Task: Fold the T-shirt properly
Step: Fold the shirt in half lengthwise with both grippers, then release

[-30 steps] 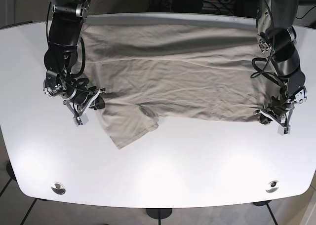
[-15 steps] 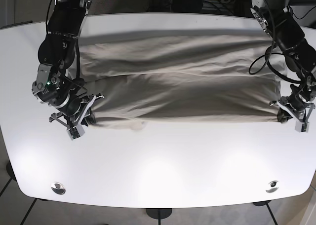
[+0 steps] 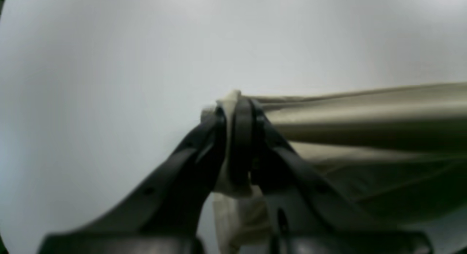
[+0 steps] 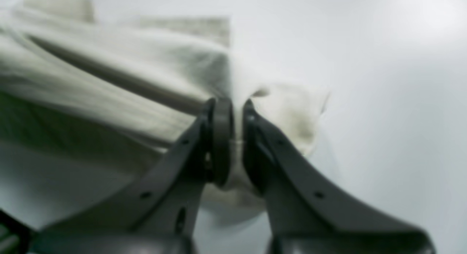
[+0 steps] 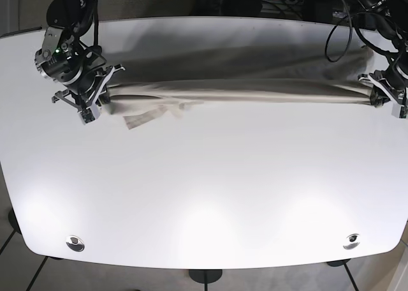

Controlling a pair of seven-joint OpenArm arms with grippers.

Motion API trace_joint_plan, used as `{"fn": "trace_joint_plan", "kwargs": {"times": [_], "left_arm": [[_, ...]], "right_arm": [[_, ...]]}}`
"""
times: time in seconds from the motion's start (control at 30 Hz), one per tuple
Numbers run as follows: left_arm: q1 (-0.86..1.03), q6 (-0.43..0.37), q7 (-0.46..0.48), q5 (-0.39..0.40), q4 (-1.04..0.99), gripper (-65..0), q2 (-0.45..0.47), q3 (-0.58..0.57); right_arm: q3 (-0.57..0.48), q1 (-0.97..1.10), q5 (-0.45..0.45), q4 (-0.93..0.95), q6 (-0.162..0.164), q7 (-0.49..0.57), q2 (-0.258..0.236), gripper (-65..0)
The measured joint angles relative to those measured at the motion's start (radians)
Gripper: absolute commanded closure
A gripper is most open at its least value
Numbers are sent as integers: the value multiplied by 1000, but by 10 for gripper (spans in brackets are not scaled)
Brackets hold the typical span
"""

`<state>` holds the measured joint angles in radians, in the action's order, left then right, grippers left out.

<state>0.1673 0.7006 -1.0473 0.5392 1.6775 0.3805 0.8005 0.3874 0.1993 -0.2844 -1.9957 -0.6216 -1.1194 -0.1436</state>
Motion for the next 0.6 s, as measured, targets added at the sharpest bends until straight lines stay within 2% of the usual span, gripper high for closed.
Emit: {"fn": "trace_joint_plan", "kwargs": {"times": [0.27,0.3,0.33,0.37,0.43,0.47,0.5,0.57,0.6], "left_arm": [[130,0,0,-7,-4,-14,0,-3],[132,0,0,-11,-4,-82,0,-3],[131,0,0,-31,-4,-151,0,-3],[126,0,1,-75,-4,-281,2,-3],[121,-1,0,-151,-4,-424,3,-3],[116,-1,0,-169,-4,-451,2,-3],[105,-1,-1,-168,0,-436,2,-3],[96,0,0,-161,56,-400,3,-3],[96,-1,0,-161,87,-397,4,-3]], "right_arm": [[0,105,0,0,1,0,0,-35],[0,114,0,0,4,1,0,-43],[0,120,0,0,4,1,0,-82],[1,129,5,1,5,0,0,-189],[6,138,18,1,5,-1,3,-358],[17,138,18,0,3,0,13,-430],[51,135,5,-2,1,1,37,-488],[119,134,-72,-2,-27,-1,44,-495],[133,122,-111,-2,-31,-8,39,-495]]}}
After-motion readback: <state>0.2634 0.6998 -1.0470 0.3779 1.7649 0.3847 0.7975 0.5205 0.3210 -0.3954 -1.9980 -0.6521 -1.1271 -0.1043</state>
